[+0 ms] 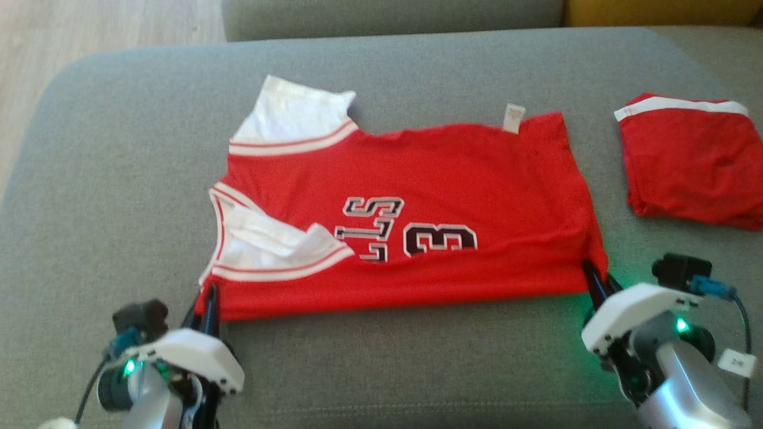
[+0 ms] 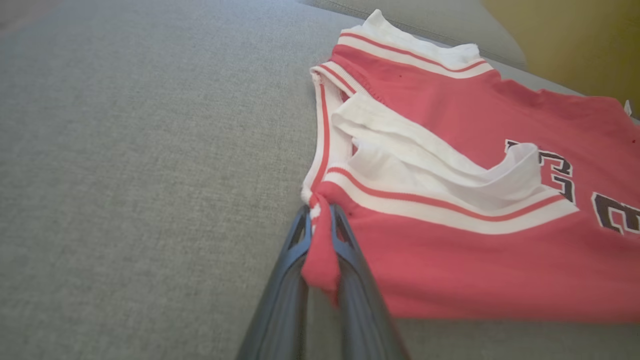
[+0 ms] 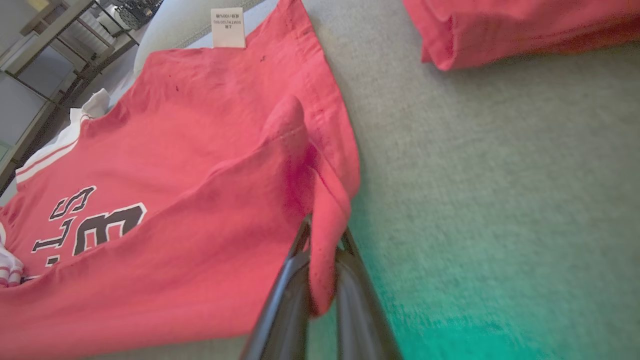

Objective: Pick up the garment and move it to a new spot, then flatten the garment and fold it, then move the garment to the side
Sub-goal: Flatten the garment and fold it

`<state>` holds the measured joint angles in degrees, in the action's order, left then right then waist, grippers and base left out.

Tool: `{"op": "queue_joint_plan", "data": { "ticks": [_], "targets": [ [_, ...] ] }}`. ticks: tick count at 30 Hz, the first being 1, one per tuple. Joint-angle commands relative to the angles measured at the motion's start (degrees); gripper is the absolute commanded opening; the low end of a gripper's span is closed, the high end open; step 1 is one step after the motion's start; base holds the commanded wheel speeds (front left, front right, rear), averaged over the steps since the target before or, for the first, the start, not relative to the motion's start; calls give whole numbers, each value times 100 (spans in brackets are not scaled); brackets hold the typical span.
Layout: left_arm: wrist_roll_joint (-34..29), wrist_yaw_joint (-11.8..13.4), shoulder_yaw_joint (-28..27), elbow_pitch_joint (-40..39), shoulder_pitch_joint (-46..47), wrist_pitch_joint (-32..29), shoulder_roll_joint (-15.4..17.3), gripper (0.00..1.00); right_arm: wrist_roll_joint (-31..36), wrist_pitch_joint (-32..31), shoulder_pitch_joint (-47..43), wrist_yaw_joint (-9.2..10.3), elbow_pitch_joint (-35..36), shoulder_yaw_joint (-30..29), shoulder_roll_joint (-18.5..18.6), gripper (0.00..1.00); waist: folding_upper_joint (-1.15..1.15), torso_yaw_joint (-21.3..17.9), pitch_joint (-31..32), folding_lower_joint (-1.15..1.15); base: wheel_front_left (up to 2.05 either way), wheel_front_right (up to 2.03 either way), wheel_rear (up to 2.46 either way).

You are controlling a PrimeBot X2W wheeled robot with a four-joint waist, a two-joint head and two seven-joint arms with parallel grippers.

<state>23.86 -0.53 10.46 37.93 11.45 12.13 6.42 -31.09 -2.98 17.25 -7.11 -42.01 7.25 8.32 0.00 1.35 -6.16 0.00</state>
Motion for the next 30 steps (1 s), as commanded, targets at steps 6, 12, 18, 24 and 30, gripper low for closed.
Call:
{"op": "queue_joint_plan", "data": {
  "ticks": [6,12,18,24,30],
  "targets": [
    [14,40,-96,-576,-437,-234,277,0,88,-770,-711,-37,992,-145,296,0,0,33,197,0,0,0,0],
    [20,112,28,-917,-740,-453,234,0,245,-1376,-1349,-37,1853,-431,148,0,0,17,272,0,0,0,0],
    [8,191,102,-1132,-862,-613,251,100,477,-1656,-1614,-37,2481,-722,-122,100,0,-40,329,0,0,0,0],
    [50,340,-31,-1427,-867,-470,286,100,657,-1586,-1676,-37,2902,-931,-244,100,0,-70,388,0,0,0,0],
    [202,452,-352,-2025,-752,-13,261,100,809,-1032,-1607,-37,3382,-982,-360,100,0,-91,446,0,0,0,0]
  ]
}}
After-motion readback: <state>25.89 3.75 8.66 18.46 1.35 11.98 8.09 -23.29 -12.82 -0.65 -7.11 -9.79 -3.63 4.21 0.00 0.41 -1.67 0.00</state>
